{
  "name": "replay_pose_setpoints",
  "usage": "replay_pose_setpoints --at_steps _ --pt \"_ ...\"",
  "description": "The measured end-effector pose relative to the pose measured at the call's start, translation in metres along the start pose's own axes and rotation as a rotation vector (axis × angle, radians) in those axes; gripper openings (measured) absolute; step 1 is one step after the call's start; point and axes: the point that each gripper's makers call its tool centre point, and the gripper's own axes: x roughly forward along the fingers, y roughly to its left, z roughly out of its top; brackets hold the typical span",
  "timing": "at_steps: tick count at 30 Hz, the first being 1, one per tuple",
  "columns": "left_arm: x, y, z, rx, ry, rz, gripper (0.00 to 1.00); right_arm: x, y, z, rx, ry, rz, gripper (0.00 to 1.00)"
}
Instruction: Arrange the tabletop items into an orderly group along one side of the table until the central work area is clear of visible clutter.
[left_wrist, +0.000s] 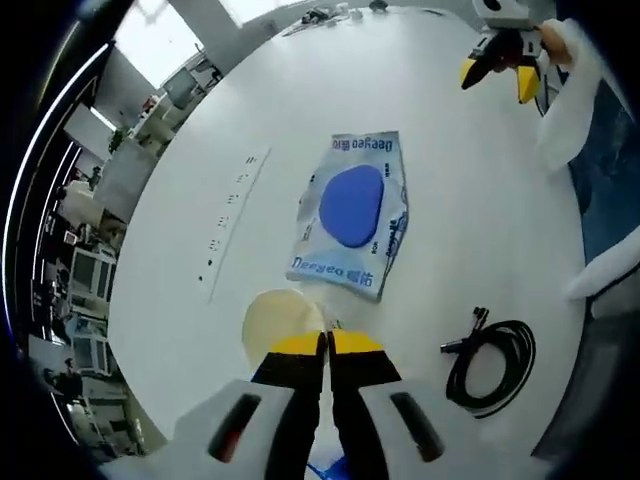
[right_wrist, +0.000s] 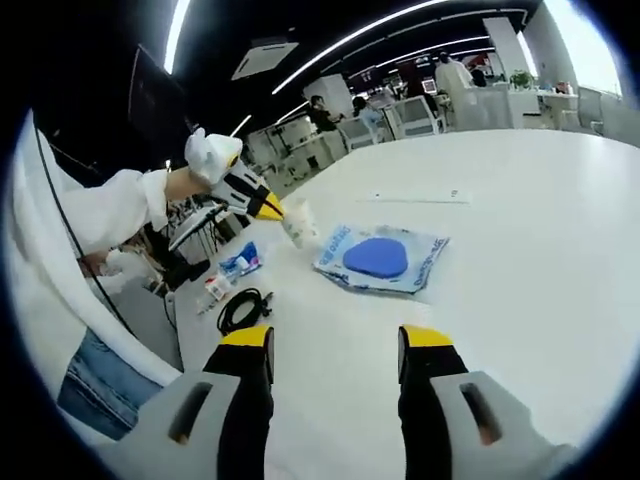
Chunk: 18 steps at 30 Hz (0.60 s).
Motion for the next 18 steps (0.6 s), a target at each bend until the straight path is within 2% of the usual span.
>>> replay_pose_setpoints --at_steps 10,18 --pt "0.009 -0.002 0.006 -0.039 -0.008 -0.012 0.0 0.0 0.001 -0.003 0.023 -0.003 0.005 0.49" --pt "0.014 -0.005 0.004 -0.052 -0.003 -0.02 0.0 0.0 -0.001 -0.006 0.028 0.002 0.007 0.49"
